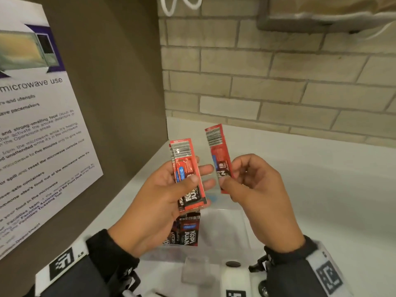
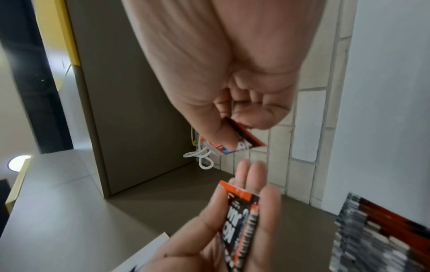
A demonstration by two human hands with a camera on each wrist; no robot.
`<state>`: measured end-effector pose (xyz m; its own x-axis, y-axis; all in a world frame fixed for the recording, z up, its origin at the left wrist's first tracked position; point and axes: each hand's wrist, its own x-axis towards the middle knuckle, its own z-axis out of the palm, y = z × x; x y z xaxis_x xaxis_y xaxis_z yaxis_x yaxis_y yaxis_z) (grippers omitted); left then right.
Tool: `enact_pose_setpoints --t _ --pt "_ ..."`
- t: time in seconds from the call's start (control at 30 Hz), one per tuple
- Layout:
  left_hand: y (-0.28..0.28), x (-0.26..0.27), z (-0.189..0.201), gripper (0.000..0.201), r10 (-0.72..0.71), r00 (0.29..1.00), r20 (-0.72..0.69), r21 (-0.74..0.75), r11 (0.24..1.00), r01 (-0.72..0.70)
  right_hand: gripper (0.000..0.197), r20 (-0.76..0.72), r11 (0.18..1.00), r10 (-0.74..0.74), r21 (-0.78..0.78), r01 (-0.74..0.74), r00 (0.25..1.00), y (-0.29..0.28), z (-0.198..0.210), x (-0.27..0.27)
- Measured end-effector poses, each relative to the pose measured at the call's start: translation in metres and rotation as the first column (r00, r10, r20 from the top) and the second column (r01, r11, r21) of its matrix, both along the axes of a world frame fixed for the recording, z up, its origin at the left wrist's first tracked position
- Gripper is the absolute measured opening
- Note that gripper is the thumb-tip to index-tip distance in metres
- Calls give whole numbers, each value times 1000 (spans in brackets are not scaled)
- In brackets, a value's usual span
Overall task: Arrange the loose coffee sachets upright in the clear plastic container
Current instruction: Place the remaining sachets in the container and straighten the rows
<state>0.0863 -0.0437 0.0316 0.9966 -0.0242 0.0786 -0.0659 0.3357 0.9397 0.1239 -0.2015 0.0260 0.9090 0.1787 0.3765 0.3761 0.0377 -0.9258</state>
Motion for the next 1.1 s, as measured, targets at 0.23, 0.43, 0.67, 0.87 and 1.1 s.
enact_pose_setpoints --t 0.23,0.43,0.67,0.87,1.1 --pt "-3 2 4 36 46 998 33 -18 999 -45 26 297 930 -1 -350 110 955 16 -2 -14" --pt "6 -2 10 27 14 999 -31 -27 1000 -15 19 281 922 14 -375 96 960 12 -2 -11" --pt "2 -11 6 21 -110 993 -47 255 960 118 43 94 993 -59 -97 68 994 9 5 -11" --pt "6 -13 16 19 6 999 41 212 977 -15 34 14 984 -77 163 74 997 -6 14 -7" --pt "25 4 25 11 205 929 308 455 825 -334 14 64 987 -50 -148 59 997 -1 9 -8"
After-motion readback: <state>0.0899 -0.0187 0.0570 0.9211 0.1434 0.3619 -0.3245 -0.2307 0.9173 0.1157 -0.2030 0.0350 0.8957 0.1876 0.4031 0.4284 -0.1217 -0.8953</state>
